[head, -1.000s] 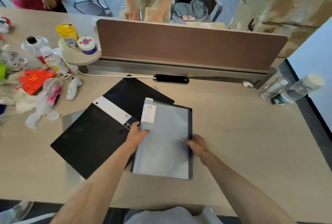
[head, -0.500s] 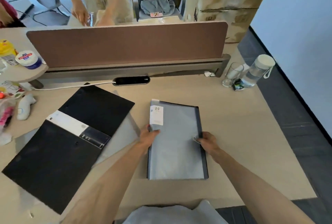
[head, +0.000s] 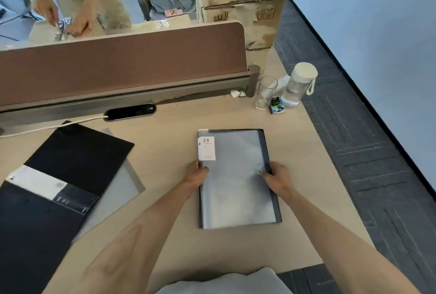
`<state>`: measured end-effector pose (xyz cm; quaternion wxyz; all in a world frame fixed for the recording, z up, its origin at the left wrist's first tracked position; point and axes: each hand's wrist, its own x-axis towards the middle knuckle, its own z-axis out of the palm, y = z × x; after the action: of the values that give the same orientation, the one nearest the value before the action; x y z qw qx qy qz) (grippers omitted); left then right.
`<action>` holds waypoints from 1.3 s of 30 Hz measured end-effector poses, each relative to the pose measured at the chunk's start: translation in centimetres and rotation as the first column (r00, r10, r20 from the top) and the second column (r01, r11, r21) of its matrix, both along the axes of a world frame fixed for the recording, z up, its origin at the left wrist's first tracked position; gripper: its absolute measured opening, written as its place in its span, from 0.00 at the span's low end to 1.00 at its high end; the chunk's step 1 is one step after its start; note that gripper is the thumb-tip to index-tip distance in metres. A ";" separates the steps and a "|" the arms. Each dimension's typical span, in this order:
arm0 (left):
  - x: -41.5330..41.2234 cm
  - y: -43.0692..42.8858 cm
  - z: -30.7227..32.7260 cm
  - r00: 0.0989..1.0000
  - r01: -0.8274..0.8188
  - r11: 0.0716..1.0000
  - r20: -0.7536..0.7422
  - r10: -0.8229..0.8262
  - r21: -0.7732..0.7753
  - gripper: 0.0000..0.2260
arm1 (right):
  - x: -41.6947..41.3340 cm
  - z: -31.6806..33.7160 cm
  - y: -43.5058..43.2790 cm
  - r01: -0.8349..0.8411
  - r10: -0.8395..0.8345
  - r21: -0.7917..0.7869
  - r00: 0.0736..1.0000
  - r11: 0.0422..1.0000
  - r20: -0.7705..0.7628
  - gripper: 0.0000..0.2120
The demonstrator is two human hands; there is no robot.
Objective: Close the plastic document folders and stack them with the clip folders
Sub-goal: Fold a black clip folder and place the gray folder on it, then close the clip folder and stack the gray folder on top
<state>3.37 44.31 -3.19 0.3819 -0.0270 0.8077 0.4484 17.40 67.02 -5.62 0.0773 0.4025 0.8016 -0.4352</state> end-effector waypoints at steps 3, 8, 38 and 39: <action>-0.3 -0.5 0.2 0.997 0.053 0.998 -0.053 -0.055 -0.040 0.14 | -0.6 1.2 -1.3 -0.215 0.184 0.338 0.975 0.916 0.122 0.17; -0.7 -3.0 0.4 0.979 0.113 0.990 -0.158 -0.125 -0.086 0.21 | -3.9 2.4 -5.4 -0.485 0.471 0.473 0.868 0.736 0.156 0.19; -4.5 -44.4 -0.3 0.949 0.023 0.946 -0.291 -0.122 -0.322 0.28 | -21.9 0.5 -46.0 0.113 -0.128 -0.501 0.992 0.858 0.006 0.10; -4.5 -45.0 -0.5 0.946 0.062 0.942 -0.281 -0.161 -0.330 0.27 | -22.4 0.6 -46.0 0.166 -0.189 -0.525 0.982 0.835 0.010 0.08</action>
<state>-1.12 -0.69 -3.70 0.2689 0.0274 0.9184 0.2889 -4.97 20.97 -4.98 0.1262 0.4295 0.6137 -0.6503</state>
